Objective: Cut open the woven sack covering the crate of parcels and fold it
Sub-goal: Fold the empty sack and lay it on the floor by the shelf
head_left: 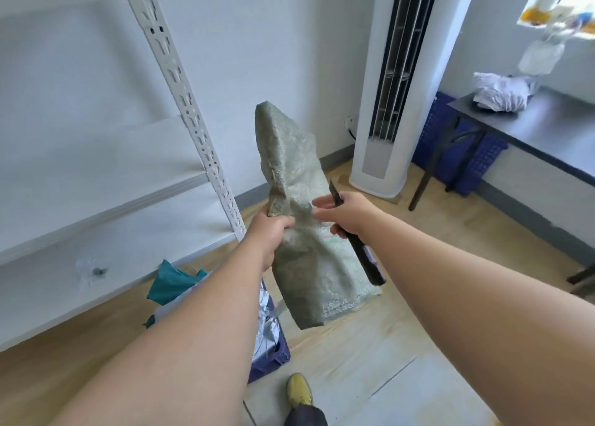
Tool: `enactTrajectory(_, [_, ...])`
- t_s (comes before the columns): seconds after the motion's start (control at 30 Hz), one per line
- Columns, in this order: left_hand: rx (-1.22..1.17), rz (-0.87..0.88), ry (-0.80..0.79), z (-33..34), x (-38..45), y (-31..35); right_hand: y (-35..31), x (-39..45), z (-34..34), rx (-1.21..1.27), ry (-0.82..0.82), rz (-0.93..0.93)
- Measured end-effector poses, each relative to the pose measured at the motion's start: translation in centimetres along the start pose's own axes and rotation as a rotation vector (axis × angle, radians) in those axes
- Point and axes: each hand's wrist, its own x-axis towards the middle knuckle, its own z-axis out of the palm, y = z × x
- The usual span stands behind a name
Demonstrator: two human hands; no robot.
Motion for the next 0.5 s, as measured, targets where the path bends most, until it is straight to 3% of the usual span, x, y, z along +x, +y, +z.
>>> enactTrajectory(0.07, [-0.107, -0.016, -0.034, 1.3, 1.9, 0.9, 1.1, 1.6, -1.0, -0.003, -0.017, 0.039])
enactTrajectory(0.2, [-0.160, -0.129, -0.184, 2.1, 5.4, 3.3, 1.8, 5.5, -4.2, -0.036, 0.284, 0.108])
enactTrajectory(0.27, [-0.153, -0.202, -0.300, 1.6, 7.3, 4.7, 1.7, 7.4, -5.6, -0.042, 0.347, 0.157])
enactTrajectory(0.37, [-0.162, -0.231, -0.402, 0.5, 10.5, 6.5, 1.3, 10.3, -7.0, 0.132, 0.317, 0.238])
enactTrajectory(0.5, [-0.174, -0.180, -0.449, 0.1, 14.2, 8.3, 1.1, 13.5, -7.1, 0.276, 0.160, 0.301])
